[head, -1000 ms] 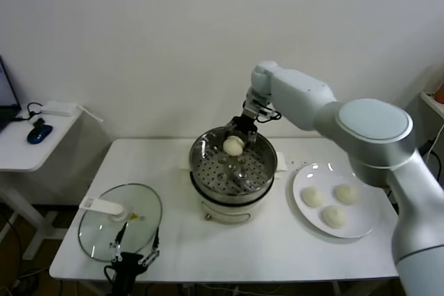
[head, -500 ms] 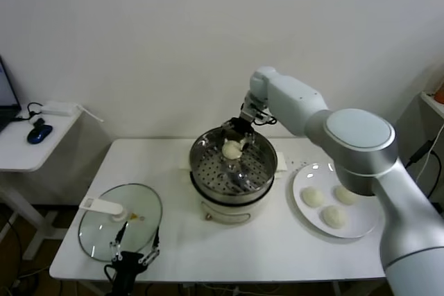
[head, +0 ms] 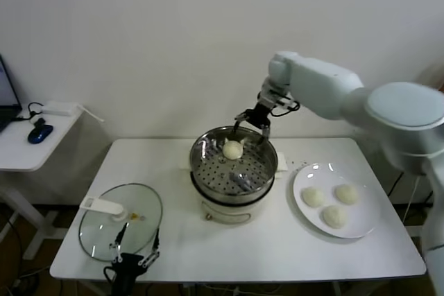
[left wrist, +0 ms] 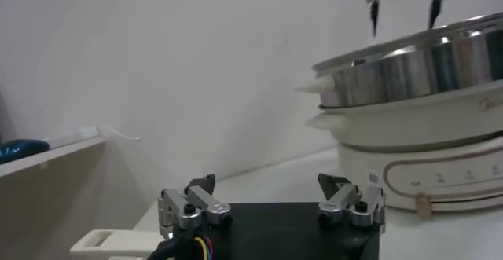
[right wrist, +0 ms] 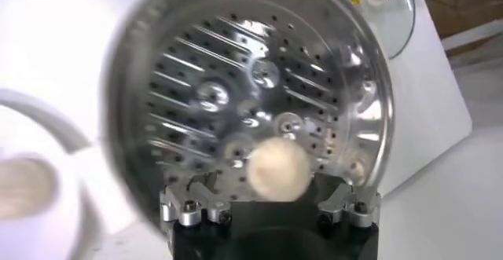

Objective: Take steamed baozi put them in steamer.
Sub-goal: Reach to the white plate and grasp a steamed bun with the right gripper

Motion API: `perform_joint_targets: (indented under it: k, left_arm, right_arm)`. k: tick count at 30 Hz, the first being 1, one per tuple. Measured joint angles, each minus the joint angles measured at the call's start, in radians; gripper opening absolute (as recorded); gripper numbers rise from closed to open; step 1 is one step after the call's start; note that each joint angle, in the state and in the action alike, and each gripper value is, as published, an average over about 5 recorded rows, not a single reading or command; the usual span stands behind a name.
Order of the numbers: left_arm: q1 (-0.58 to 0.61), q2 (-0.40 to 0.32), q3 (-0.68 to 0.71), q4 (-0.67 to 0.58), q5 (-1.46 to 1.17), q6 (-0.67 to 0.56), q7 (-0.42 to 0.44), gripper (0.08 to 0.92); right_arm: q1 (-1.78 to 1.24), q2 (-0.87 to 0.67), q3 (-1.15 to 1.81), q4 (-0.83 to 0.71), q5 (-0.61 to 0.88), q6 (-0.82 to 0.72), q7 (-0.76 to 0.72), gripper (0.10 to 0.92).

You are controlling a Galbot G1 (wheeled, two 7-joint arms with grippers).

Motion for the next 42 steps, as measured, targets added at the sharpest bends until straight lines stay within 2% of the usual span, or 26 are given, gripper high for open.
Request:
perform_joint_targets:
  k: [6, 12, 18, 27, 42]
  left_arm:
    - [0.003, 0.003, 0.001, 0.004, -0.003, 0.002, 0.001, 0.823]
    - [-0.001, 0.006, 0.002, 0.011, -0.008, 0.002, 0.0, 0.823]
    - [-0.008, 0.006, 0.003, 0.012, -0.011, 0.004, 0.001, 0.823]
    - [-0.015, 0.005, 0.001, 0.023, -0.011, 0.007, 0.002, 0.823]
    - [0.001, 0.003, -0.015, 0.032, 0.001, 0.003, 0.002, 0.823]
  right_arm:
    - [0.107, -0.151, -0.135, 0.209, 0.096, -0.144, 0.112, 0.823]
    - [0.159, -0.283, -0.211, 0.381, 0.144, -0.469, 0.201, 0.823]
    - [0.162, -0.373, -0.235, 0.468, 0.142, -0.758, 0.219, 0.823]
    - [0.061, -0.428, -0.169, 0.473, 0.079, -0.958, 0.201, 0.823]
    - [-0.203, -0.401, 0.042, 0.306, -0.032, -1.042, 0.188, 0.823]
